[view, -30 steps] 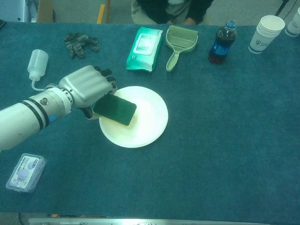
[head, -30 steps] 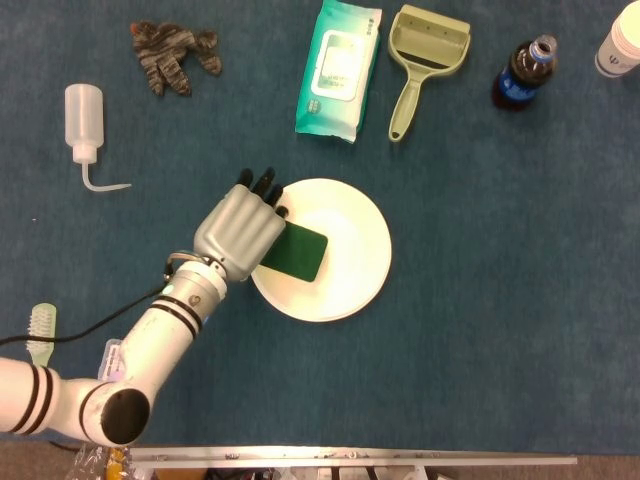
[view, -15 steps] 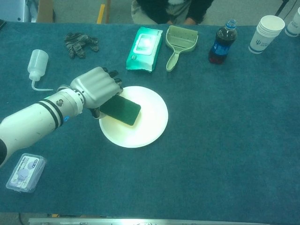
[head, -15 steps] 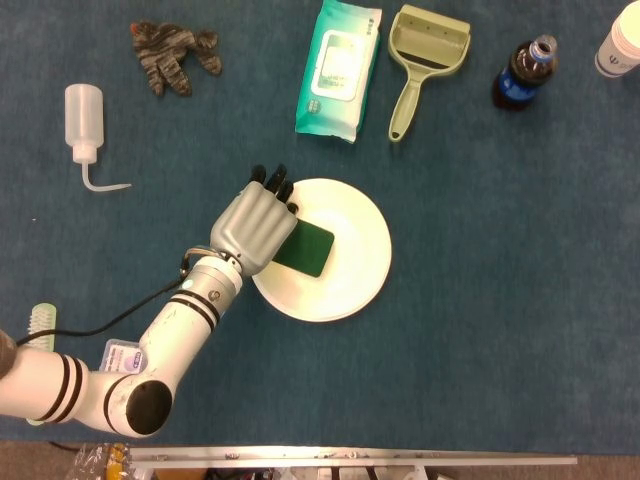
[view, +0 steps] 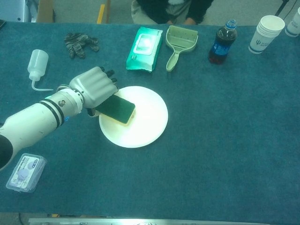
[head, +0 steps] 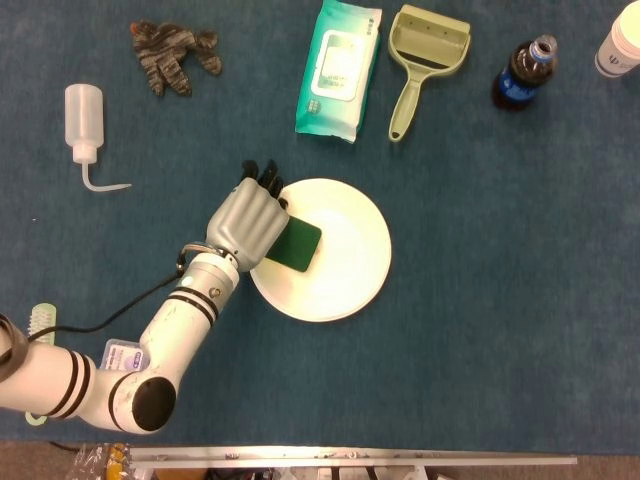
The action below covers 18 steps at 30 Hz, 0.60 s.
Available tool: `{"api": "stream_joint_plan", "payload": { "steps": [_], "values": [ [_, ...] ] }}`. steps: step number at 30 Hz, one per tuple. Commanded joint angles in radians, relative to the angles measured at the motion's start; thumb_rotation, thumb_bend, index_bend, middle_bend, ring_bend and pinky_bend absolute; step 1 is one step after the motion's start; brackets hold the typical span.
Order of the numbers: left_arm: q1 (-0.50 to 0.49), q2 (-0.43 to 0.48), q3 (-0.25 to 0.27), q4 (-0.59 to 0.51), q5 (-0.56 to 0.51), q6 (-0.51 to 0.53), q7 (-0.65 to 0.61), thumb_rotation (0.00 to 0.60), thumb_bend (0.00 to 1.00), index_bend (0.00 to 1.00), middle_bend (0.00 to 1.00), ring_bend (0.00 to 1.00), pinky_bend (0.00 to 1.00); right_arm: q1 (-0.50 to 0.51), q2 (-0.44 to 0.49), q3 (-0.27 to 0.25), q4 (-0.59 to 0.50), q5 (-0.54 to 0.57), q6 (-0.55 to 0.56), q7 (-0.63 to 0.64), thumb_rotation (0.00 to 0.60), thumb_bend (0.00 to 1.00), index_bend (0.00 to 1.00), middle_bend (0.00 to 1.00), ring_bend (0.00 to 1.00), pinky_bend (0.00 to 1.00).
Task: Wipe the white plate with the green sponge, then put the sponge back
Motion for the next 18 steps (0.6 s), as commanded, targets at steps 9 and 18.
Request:
{"api": "stream_joint_plan", "payload": {
  "steps": [9, 18],
  "values": [
    [-0.033, 0.005, -0.006, -0.069, -0.016, 0.053, 0.053, 0.476, 0.24, 0.43, 0.18, 0.08, 0.17, -0.003, -0.009, 0.000, 0.019, -0.005, 0.009, 0.023, 0.600, 0.18, 0.34, 0.40, 0.27, 0.31],
    [-0.082, -0.052, -0.039, -0.036, -0.054, 0.034, 0.081, 0.476, 0.24, 0.43, 0.18, 0.08, 0.17, -0.011, -0.007, 0.003, 0.034, 0.004, 0.013, 0.038, 0.600, 0.18, 0.34, 0.40, 0.27, 0.31]
  ]
}}
